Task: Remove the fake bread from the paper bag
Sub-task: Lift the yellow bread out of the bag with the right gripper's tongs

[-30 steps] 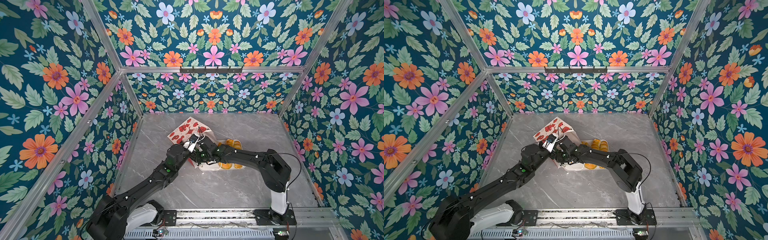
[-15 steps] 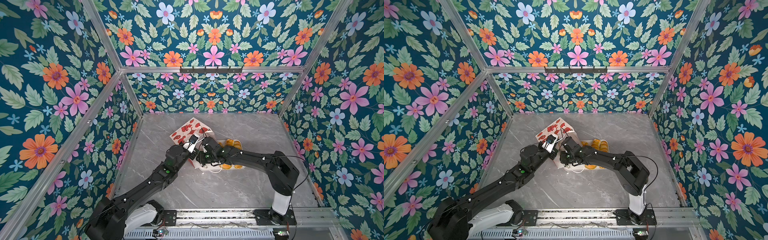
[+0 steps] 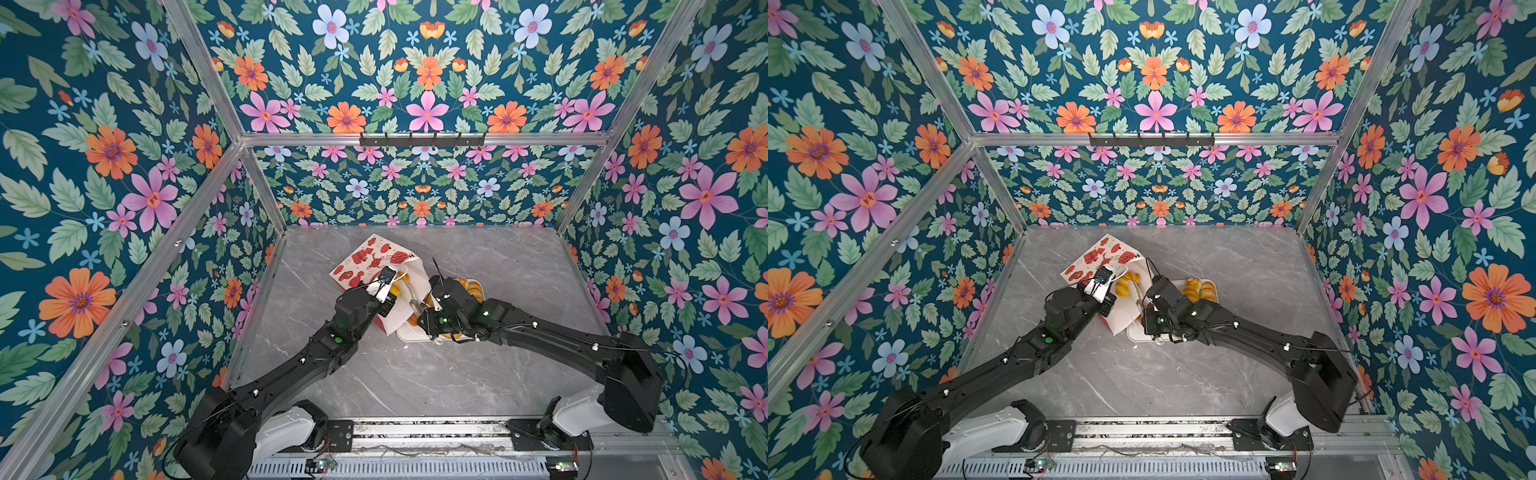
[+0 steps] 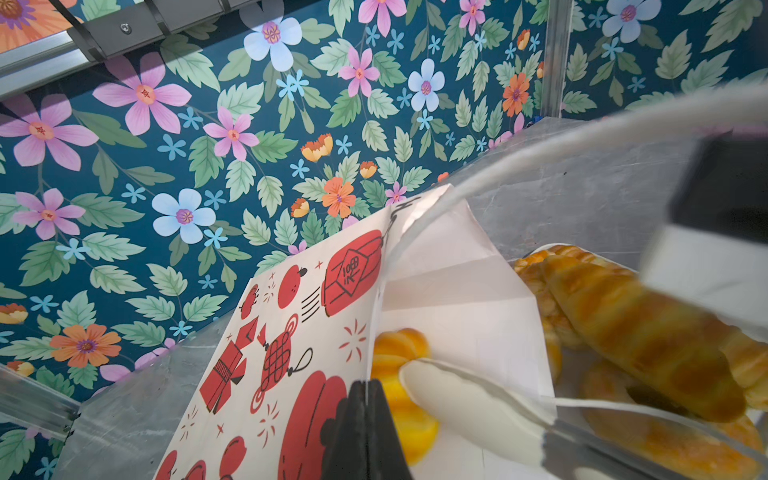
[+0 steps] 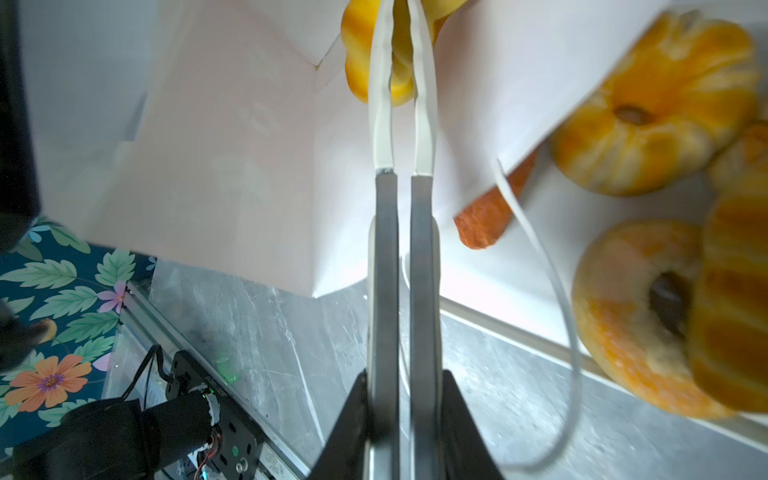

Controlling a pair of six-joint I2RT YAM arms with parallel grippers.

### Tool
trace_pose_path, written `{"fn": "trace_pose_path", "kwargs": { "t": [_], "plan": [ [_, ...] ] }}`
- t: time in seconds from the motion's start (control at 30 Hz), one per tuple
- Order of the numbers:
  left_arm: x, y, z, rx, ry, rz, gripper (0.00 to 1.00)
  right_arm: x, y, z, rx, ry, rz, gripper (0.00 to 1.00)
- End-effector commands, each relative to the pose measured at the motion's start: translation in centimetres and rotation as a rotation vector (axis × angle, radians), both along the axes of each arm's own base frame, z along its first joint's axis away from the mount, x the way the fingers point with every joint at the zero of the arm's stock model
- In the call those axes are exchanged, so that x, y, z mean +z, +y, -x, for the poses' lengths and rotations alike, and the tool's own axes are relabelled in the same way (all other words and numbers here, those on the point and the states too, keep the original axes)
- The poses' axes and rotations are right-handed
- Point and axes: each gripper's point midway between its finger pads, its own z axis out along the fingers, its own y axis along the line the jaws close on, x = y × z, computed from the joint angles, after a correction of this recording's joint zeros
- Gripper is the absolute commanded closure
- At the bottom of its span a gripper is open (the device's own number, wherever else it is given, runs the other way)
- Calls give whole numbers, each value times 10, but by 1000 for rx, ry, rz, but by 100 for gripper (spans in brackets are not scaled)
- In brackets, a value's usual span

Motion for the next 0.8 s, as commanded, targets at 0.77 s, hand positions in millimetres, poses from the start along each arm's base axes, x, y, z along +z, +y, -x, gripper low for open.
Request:
{"fn": "trace_pose_path", "kwargs": {
  "t": [0.77],
  "plan": [
    [24, 52, -16, 311, -70, 29, 100, 52, -120, 62, -16, -140, 94, 92]
  ]
}}
